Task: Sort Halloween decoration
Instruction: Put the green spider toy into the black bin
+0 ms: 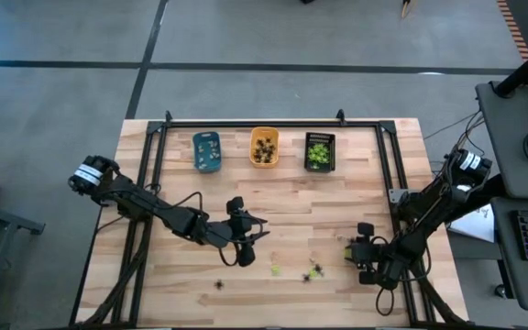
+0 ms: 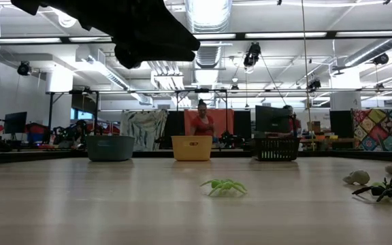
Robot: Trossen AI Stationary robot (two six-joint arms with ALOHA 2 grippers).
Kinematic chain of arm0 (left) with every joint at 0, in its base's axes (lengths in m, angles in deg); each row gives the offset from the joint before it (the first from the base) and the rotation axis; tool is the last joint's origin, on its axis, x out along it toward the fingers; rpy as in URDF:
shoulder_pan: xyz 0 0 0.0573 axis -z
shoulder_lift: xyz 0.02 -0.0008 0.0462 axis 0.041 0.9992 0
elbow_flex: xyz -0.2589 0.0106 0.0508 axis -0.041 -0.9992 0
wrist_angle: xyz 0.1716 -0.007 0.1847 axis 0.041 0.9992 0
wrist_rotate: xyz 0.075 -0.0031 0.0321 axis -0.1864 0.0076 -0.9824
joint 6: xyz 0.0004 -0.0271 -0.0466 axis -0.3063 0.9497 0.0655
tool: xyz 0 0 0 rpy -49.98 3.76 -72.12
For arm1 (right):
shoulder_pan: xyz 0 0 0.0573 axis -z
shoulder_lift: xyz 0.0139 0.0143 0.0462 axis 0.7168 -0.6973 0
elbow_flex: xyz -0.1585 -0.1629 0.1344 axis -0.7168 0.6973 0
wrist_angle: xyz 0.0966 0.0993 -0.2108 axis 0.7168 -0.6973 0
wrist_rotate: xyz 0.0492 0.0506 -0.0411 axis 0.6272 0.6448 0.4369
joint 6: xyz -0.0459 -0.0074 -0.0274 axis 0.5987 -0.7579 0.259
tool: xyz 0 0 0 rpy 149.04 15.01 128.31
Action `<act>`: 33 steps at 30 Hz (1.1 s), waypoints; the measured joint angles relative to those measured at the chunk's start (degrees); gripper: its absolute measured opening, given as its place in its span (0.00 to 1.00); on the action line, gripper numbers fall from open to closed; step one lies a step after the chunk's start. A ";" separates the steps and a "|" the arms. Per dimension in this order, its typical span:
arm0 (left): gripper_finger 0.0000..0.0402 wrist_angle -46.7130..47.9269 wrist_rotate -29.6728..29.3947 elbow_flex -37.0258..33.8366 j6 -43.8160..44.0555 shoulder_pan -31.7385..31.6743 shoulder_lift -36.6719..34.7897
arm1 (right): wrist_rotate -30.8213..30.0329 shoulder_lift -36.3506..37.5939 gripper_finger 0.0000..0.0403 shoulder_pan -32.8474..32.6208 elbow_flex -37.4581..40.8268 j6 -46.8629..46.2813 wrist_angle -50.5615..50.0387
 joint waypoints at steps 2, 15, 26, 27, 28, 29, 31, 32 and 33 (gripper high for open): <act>0.33 -0.19 -0.01 0.00 0.00 0.00 0.00 | 0.22 -0.02 0.32 0.00 0.02 0.17 0.02; 0.33 -0.42 0.00 0.00 0.00 0.00 0.00 | 0.49 -0.04 0.09 0.00 0.07 1.00 0.57; 0.33 -0.40 0.00 -0.02 0.00 -0.02 0.00 | 0.44 0.47 0.08 0.04 0.15 0.70 0.39; 0.33 -0.40 0.00 -0.02 0.00 -0.02 0.00 | 0.44 0.48 0.08 0.04 0.15 0.67 0.42; 0.33 -0.40 0.00 -0.02 0.00 -0.02 0.00 | 0.44 0.50 0.08 0.04 0.15 0.65 0.44; 0.33 -0.40 0.00 -0.02 0.00 -0.02 0.00 | 0.42 0.50 0.08 0.04 0.15 0.63 0.44; 0.33 -0.40 0.00 -0.02 0.00 -0.02 0.00 | 0.44 0.62 0.08 0.04 -0.04 0.66 0.42; 0.33 -0.40 0.00 -0.02 0.00 -0.02 0.00 | 0.47 0.79 0.08 0.04 -0.09 0.66 0.36; 0.33 -0.40 0.00 -0.02 0.00 -0.02 0.00 | 0.53 1.03 0.08 0.05 -0.14 0.66 0.24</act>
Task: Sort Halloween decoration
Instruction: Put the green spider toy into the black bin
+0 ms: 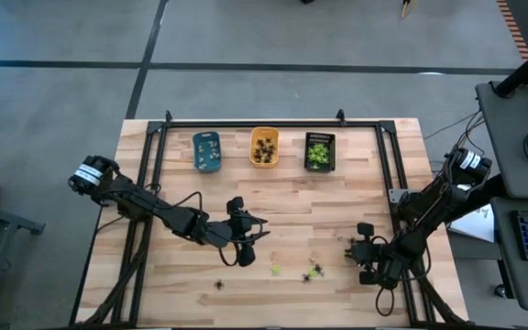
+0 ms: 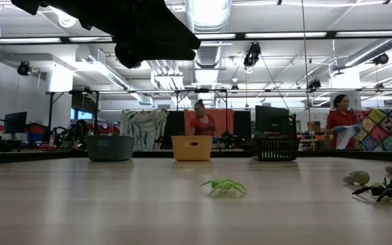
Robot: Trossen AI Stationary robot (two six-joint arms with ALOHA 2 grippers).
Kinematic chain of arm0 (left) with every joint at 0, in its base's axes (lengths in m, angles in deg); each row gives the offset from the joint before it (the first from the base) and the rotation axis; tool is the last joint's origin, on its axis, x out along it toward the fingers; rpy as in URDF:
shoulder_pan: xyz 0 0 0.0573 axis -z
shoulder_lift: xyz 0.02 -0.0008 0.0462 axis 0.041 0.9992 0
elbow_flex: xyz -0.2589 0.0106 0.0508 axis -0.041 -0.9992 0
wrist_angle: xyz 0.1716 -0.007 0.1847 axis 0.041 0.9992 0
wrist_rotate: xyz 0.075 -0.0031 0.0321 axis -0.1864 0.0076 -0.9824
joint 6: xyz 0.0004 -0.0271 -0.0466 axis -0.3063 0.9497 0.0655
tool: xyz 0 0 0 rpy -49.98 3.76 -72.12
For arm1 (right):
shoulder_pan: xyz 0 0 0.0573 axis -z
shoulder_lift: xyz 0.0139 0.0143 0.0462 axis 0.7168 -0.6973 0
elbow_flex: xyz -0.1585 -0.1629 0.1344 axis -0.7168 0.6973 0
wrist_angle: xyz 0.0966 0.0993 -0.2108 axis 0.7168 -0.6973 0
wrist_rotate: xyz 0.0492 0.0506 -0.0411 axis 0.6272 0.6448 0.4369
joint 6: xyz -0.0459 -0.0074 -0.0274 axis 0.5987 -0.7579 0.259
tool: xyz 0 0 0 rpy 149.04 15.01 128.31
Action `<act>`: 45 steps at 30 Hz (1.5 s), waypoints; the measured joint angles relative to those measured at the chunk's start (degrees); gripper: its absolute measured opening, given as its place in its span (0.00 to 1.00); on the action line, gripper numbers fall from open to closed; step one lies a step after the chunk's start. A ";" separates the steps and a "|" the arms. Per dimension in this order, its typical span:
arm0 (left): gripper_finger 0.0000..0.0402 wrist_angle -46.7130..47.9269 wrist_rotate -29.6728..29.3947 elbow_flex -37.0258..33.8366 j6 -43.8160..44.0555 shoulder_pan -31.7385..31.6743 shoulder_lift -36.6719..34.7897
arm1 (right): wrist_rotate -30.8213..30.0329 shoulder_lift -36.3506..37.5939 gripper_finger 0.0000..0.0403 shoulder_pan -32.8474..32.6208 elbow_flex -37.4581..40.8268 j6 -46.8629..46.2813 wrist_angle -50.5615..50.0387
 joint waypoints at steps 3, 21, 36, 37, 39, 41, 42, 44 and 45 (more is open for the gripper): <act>0.33 0.00 0.00 0.00 0.00 0.00 0.00 | 0.22 1.11 0.08 0.00 -0.13 -0.02 -0.22; 0.33 -0.52 -0.02 -0.02 -0.24 0.00 0.00 | -1.30 6.86 0.03 0.17 -0.29 -0.27 0.31; 0.31 -11.89 0.38 -0.02 -5.72 -0.20 1.98 | 16.87 7.36 0.02 9.82 -9.39 -30.25 -6.88; 0.30 -13.54 0.40 -0.02 -7.28 -0.24 2.67 | 17.81 7.41 0.02 9.96 -10.53 -31.30 -8.93; 0.28 -17.48 0.43 -0.02 -10.35 -0.38 4.35 | 19.11 7.43 0.02 9.98 -12.75 -34.28 -14.00; 0.25 -21.34 0.58 -0.01 -13.17 -0.59 5.99 | 20.01 7.43 0.02 10.00 -14.73 -37.58 -18.78; 0.23 -22.52 1.14 0.37 -14.36 -0.82 6.96 | 20.28 7.43 0.02 10.01 -15.36 -39.25 -20.89; 0.19 -22.41 2.32 2.18 -16.68 -1.03 8.72 | 21.80 7.43 0.02 10.05 -15.86 -42.45 -24.26; 0.17 -21.82 2.75 3.40 -17.95 -1.11 9.63 | 23.18 7.43 0.02 10.05 -15.86 -43.81 -25.53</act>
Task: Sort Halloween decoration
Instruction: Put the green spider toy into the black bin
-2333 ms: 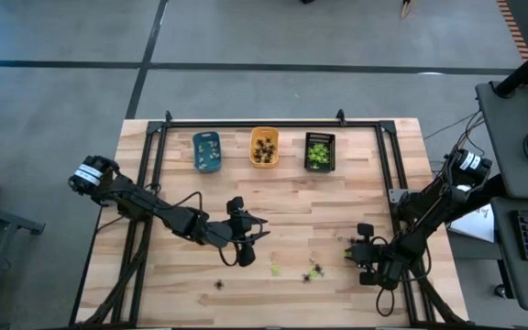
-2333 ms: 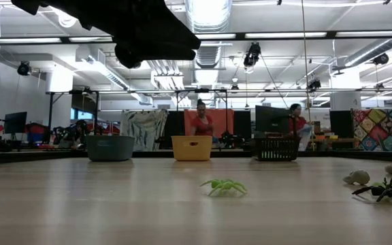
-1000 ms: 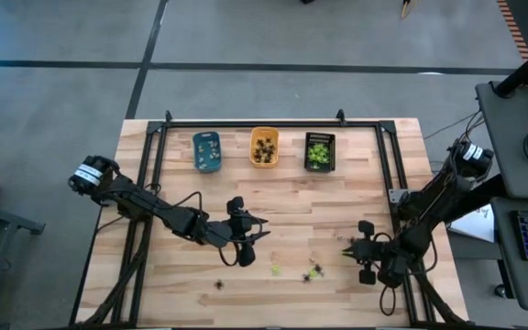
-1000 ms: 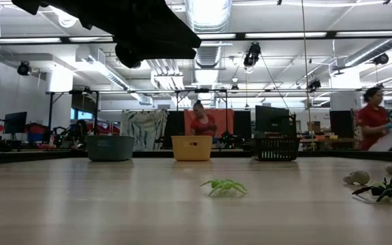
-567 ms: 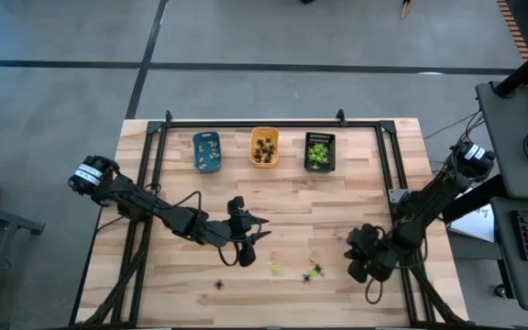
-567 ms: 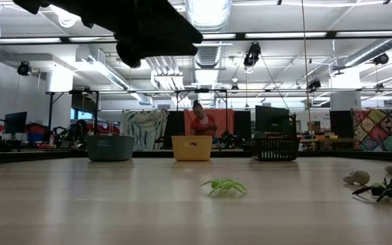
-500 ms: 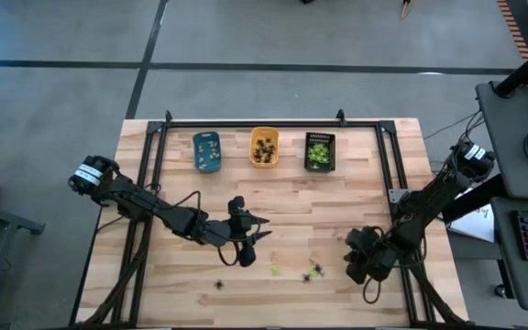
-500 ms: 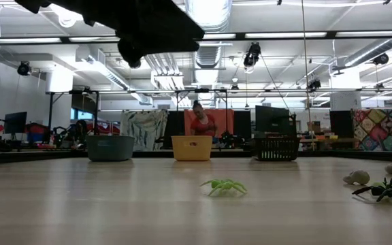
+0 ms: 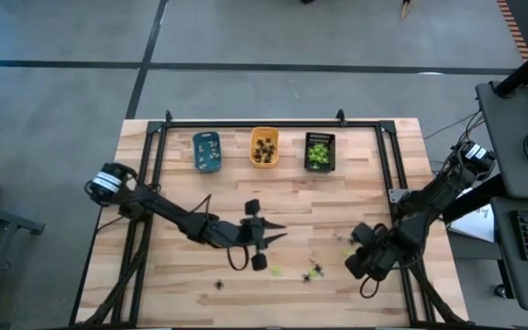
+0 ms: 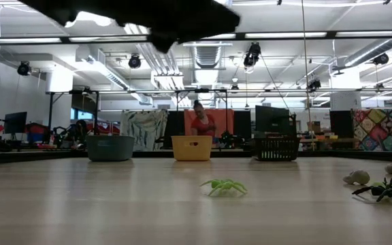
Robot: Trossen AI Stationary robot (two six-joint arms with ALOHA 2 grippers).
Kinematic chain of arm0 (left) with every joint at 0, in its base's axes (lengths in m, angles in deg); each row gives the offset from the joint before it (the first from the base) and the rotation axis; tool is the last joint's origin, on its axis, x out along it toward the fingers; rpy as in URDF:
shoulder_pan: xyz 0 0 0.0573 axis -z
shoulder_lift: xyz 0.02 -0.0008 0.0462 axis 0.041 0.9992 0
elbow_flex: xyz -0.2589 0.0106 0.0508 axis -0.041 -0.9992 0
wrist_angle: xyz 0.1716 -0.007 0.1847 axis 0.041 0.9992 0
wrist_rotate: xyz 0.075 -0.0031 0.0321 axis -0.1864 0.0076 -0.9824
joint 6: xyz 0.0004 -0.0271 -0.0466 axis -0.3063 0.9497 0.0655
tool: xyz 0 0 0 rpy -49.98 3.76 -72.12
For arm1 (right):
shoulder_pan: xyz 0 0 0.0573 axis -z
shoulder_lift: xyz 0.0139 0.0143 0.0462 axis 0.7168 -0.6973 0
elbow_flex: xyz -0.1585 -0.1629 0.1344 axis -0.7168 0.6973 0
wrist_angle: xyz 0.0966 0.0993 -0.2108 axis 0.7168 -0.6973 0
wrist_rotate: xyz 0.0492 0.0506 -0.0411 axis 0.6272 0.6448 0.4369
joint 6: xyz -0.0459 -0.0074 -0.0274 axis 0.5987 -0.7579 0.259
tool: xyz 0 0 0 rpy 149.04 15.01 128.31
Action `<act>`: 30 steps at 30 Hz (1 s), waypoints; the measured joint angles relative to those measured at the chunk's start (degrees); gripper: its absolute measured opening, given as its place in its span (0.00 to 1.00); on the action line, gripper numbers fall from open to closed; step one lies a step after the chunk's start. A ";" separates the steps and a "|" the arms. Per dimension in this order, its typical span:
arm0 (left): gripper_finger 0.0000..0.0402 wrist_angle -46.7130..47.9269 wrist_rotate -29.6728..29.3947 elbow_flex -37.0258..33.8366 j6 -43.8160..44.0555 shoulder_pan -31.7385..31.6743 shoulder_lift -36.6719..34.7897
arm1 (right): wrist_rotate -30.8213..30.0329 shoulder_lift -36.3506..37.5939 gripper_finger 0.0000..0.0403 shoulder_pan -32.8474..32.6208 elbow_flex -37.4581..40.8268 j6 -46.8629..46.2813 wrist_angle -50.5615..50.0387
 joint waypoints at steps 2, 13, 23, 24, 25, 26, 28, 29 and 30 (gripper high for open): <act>0.13 0.81 0.78 3.23 -2.70 -0.07 2.16 | 2.83 0.00 0.02 -0.06 0.23 -2.70 -1.64; 0.00 5.81 4.96 14.87 -9.11 -2.02 13.26 | 3.37 0.02 0.02 -0.07 3.89 -4.32 0.18; 0.00 11.04 10.86 28.44 -9.39 -2.82 24.02 | -3.02 -0.42 0.02 -0.70 8.17 -6.35 9.80; 0.00 12.54 11.02 29.93 -9.37 -2.94 25.09 | -3.53 -0.46 0.02 -0.70 8.17 -6.87 9.90; 0.00 14.06 11.19 31.36 -9.37 -3.10 25.97 | -3.82 -0.46 0.02 -0.70 8.17 -7.18 9.92; 0.00 15.39 11.38 32.77 -9.33 -3.29 26.94 | -3.83 -0.48 0.02 -0.70 8.17 -7.30 9.90; 0.00 17.48 12.60 35.25 -8.84 -3.71 28.75 | -3.84 -0.48 0.02 -0.70 8.17 -7.72 10.14; 0.00 18.44 13.26 36.41 -8.63 -3.84 29.61 | -3.82 -0.48 0.02 -0.71 8.17 -7.75 10.26; 0.00 19.43 14.10 37.45 -8.56 -4.02 30.42 | -3.84 -0.47 0.02 -0.83 8.17 -7.75 10.61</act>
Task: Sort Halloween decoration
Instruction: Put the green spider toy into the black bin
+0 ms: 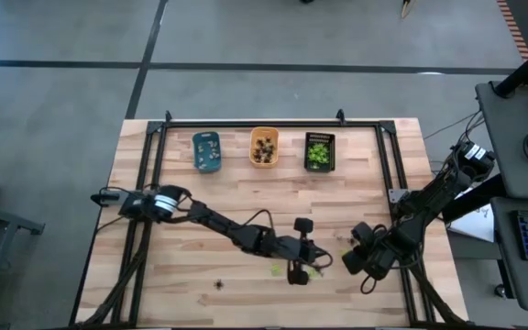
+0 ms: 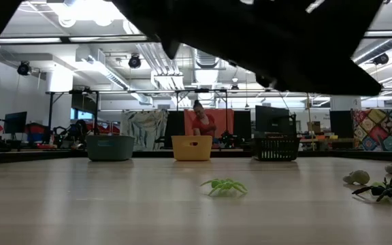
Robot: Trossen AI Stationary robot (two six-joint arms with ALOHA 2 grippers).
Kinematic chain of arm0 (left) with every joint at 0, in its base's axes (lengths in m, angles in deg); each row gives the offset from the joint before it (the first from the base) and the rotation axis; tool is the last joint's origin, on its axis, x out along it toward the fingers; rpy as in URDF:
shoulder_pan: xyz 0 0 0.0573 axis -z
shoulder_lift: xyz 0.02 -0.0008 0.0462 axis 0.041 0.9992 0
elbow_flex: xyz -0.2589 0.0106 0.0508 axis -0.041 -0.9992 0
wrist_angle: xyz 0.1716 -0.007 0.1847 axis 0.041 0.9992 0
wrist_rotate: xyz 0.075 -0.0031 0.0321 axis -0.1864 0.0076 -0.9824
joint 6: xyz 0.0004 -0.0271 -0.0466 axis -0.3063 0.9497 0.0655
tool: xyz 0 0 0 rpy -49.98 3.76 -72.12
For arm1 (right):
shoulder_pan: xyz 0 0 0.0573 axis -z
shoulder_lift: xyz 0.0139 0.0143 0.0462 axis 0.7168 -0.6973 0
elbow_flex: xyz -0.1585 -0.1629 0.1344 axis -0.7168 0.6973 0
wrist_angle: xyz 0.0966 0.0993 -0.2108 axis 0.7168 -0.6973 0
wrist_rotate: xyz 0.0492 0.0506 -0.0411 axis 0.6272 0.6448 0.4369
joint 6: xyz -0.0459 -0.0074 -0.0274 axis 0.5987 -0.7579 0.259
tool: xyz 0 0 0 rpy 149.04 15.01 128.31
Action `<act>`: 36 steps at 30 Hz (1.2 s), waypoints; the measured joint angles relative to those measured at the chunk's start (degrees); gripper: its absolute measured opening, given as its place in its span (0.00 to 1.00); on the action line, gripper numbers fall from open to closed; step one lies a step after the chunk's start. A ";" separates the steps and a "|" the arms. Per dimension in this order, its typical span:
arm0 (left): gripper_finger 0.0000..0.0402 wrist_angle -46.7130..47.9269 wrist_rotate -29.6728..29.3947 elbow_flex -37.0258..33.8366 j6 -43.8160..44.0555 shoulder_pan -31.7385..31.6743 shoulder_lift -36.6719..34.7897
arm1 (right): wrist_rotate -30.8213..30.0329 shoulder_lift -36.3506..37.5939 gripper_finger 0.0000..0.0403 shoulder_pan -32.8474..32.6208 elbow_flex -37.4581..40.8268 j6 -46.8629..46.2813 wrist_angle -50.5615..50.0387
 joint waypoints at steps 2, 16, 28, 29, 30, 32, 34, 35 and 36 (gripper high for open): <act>0.00 2.22 1.83 2.02 0.12 -0.44 1.17 | 0.02 0.01 0.02 -0.25 -0.04 -0.05 1.02; 0.00 4.73 16.83 3.65 -1.64 -4.25 1.68 | -4.43 0.12 0.02 -0.34 0.00 -4.35 2.03; 0.00 0.41 16.13 4.46 -0.90 -5.59 2.88 | -0.67 0.17 0.02 -2.23 -0.07 -7.68 1.24; 0.00 0.14 16.13 4.46 -0.34 -5.76 2.88 | -0.40 0.17 0.02 -2.23 -0.07 -6.46 1.39; 0.00 0.12 16.15 4.46 0.21 -5.97 2.90 | -0.01 0.17 0.02 -2.21 -0.07 -6.04 1.58; 0.00 -1.21 16.15 4.55 1.55 -6.32 3.85 | 0.45 0.17 0.02 -2.21 -0.07 -7.55 2.07; 0.00 -0.63 16.56 5.01 2.35 -6.41 4.96 | 0.47 0.23 0.02 -2.21 -0.07 -9.05 1.90; 0.00 -0.64 16.59 5.66 2.38 -6.43 5.75 | 0.40 0.23 0.02 -2.21 -0.07 -9.19 1.87; 0.00 -0.35 16.59 6.00 2.34 -6.43 6.18 | 0.18 0.23 0.02 -2.21 -0.07 -9.08 1.78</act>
